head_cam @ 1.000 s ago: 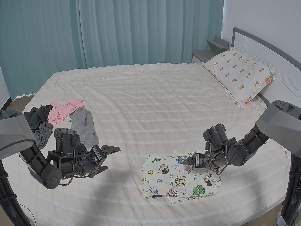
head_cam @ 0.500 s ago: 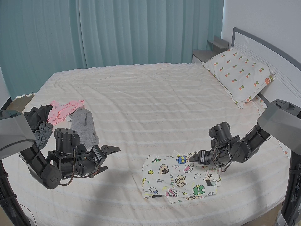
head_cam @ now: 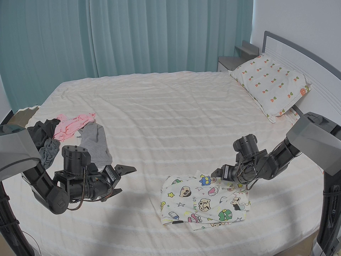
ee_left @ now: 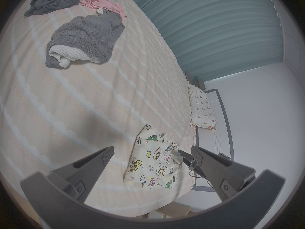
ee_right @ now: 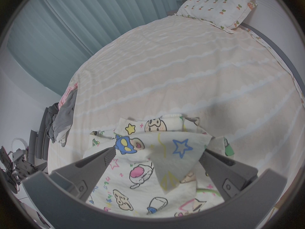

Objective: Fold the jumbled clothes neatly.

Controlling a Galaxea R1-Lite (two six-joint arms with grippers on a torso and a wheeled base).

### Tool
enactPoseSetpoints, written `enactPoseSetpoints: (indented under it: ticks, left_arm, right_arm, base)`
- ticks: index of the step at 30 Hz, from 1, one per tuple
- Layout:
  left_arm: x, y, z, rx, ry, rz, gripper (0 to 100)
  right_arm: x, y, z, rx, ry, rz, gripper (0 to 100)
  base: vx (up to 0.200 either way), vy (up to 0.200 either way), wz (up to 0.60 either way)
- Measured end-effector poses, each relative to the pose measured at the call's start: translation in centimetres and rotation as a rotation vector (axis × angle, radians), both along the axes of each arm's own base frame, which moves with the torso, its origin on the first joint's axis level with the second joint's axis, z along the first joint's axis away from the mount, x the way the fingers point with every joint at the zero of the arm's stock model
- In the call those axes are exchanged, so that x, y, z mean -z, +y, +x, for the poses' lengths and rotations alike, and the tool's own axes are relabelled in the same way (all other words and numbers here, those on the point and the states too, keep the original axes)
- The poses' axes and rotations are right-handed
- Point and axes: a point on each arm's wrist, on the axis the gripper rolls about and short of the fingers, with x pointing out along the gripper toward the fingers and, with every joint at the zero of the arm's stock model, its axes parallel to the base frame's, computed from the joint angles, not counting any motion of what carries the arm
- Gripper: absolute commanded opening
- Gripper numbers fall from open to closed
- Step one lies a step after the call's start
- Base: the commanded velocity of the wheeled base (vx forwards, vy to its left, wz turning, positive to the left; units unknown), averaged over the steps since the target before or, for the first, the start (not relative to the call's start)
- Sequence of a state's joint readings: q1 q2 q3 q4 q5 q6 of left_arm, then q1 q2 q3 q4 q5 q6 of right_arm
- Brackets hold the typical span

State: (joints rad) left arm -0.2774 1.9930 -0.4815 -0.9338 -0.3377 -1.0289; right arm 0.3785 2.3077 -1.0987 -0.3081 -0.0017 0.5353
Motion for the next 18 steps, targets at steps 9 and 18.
enactPoseSetpoints:
  ticks: [9,18]
  left_arm:
    - [0.0,0.0,0.0,0.000,0.000,0.000,100]
    - [0.0,0.0,0.0,0.000,0.000,0.000,100]
  right_arm:
    - [0.5,-1.4,1.0,0.054,0.001,0.000,0]
    - [-0.1,-3.4,1.9,0.094,-0.029,0.022,0]
  base:
    - [0.000,0.000,0.00]
    - [0.000,0.000,0.00]
